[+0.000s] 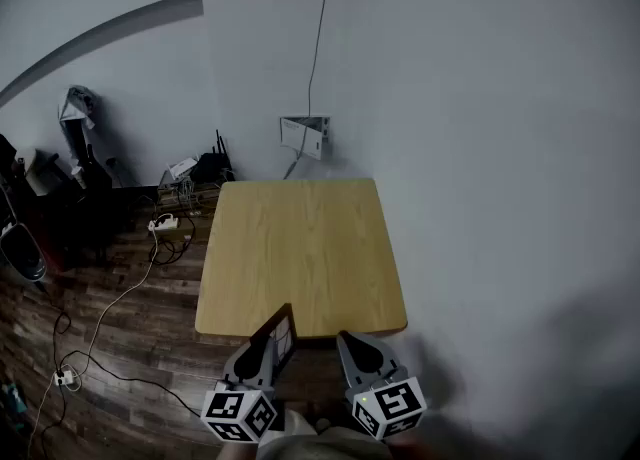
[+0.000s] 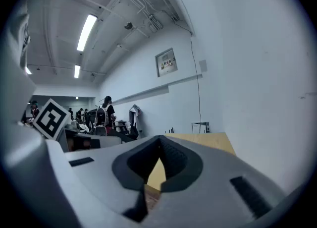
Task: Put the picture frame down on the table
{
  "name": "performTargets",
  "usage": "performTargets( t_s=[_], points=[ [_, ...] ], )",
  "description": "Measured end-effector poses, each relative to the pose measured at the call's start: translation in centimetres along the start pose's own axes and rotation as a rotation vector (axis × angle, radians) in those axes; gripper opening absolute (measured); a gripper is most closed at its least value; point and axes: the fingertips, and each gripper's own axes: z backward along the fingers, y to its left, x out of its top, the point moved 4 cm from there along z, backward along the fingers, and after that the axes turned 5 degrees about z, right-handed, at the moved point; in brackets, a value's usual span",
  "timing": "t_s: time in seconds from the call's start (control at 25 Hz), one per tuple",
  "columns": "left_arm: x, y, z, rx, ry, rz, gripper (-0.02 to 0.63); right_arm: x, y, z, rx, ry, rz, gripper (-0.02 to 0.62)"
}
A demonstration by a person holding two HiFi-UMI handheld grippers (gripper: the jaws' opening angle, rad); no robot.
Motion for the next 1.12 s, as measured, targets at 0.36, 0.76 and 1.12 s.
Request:
performTargets(
  t_s=[0.36, 0.76, 1.12],
  points=[
    [0.4, -0.2, 1.0, 0.005, 0.001, 0.009, 0.037, 0.3, 0.8, 0.4, 0.023, 0.000, 0.017, 0.000],
    [0.2, -0.8, 1.5, 0.007, -0.009, 0.048, 0.037, 0.2, -0.2, 1.3, 0.001, 0.006, 0.010, 0.000],
    [0.6, 0.0, 0.8, 0.019, -0.010, 0.063, 0.038, 0.6, -0.6, 0.0, 0.011, -0.011, -0.035, 0.000]
  ],
)
